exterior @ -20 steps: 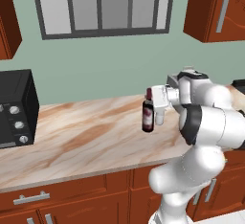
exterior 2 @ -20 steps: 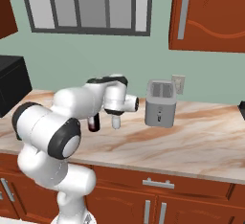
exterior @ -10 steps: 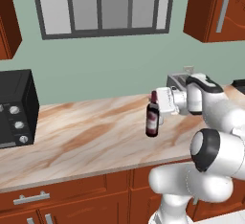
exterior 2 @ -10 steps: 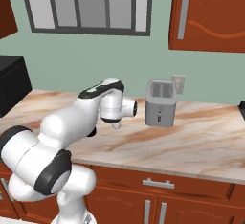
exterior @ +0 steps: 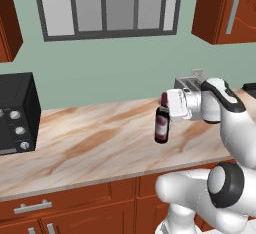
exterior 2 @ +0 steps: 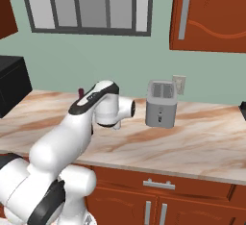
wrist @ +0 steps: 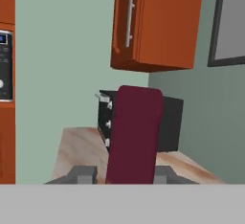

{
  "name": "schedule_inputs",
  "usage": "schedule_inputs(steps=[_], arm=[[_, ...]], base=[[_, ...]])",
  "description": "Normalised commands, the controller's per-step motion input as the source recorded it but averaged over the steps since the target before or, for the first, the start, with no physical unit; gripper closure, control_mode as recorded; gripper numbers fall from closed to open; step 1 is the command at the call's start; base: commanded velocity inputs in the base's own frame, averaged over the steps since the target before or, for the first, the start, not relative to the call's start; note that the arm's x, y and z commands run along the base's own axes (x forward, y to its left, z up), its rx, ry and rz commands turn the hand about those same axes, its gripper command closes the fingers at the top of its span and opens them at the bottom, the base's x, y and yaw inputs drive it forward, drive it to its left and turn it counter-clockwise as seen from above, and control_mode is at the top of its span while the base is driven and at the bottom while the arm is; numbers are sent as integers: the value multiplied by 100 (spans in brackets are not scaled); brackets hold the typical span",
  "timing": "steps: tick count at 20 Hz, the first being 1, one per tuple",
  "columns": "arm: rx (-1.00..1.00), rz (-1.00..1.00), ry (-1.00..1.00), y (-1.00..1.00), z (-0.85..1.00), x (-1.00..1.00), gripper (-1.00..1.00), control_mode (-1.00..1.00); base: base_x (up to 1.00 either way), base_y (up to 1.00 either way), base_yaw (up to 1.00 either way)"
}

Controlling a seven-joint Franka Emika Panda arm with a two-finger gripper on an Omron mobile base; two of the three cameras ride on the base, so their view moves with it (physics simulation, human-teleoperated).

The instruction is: Place the drinks on the dining counter in a tight cluster.

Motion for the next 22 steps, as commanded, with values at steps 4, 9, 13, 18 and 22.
schedule_inputs(steps=[4, 9, 13, 18, 22], arm=[[0, 0, 0, 0, 21, -32, 100, -100], [0, 0, 0, 0, 12, -39, 100, -100], [0, 0, 0, 0, 5, -34, 100, -100], [0, 0, 0, 0, 0, -2, 100, -100], [0, 0, 0, 0, 0, 0, 100, -100]], base=[[0, 0, 0], [0, 0, 0], [0, 0, 0], [0, 0, 0], [0, 0, 0]])
